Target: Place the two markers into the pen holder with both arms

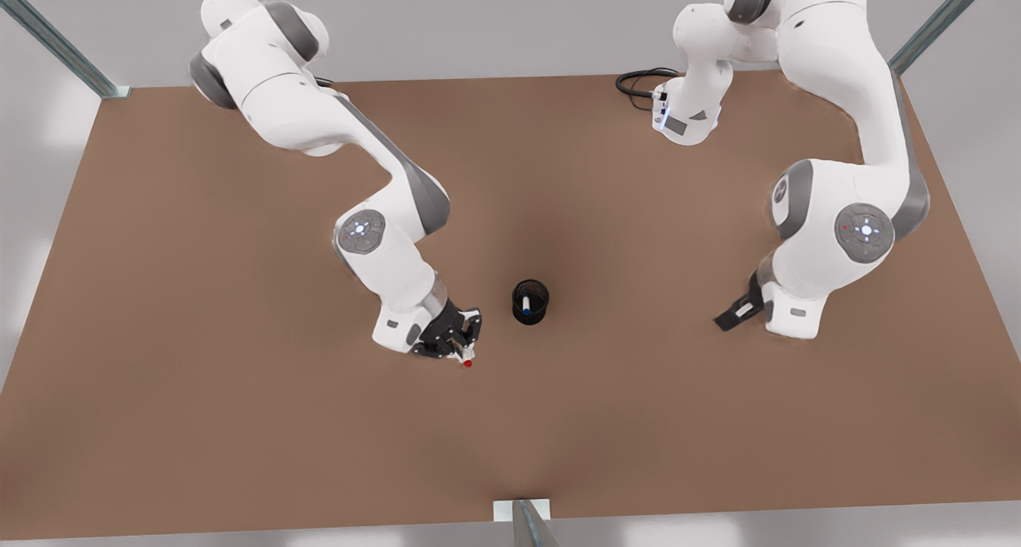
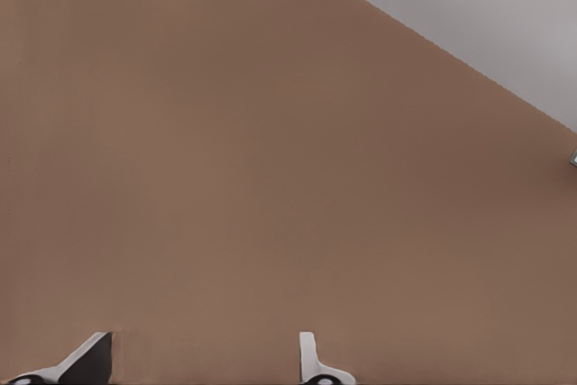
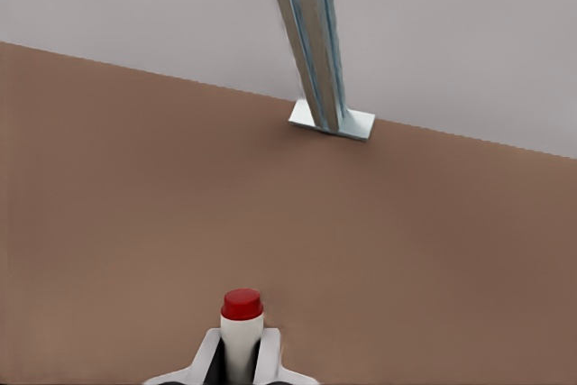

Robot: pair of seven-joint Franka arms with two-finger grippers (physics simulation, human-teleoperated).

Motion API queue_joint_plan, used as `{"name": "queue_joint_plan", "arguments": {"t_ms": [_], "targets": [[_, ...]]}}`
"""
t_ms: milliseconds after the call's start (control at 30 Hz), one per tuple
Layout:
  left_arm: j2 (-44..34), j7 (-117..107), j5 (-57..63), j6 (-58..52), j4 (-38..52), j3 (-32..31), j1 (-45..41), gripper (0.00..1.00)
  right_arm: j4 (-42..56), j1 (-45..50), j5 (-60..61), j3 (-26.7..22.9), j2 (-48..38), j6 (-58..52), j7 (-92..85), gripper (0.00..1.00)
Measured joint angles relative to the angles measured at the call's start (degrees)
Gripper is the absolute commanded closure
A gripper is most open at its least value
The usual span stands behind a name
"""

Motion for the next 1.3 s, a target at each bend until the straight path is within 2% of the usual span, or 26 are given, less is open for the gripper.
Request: {"name": "queue_joint_plan", "arguments": {"t_ms": [100,300,500,833,1233,1267,1300], "targets": [[-6.1,5.42,0.87,-5.04,0.15,-3.15,6.91,0.0,1.0,5.37,-1.0,-0.73,0.24,2.65,3.02,0.79],[-6.28,13.85,1.9,-10.04,0.23,-4.42,6.89,0.0,4.87,17.62,-2.99,-7.64,3.09,6.04,9.89,0.79],[-6.16,19.95,2.3,-11.87,0.24,-4.44,6.77,0.0,4.95,18.25,-6.36,-10.85,6.1,11.85,15.24,0.79],[-5.33,26.55,2.31,-12.45,0.23,-4.39,7.07,0.0,-2.23,17.36,-14.36,-11.07,6.95,18.95,21.26,0.79],[-4.96,30.87,2.3,-12.47,0.24,-4.36,7.23,0.0,-7.42,18.51,-18.17,-11.08,7.23,23.78,25.85,0.79],[-4.95,31.12,2.3,-12.48,0.24,-4.36,7.24,0.0,-8.2,18.72,-18.72,-11.09,7.22,23.92,26.18,0.54],[-4.94,31.35,2.3,-12.48,0.24,-4.36,7.24,0.0,-8.9,19.04,-19.96,-11.1,7.21,23.94,26.74,0.0]]}}
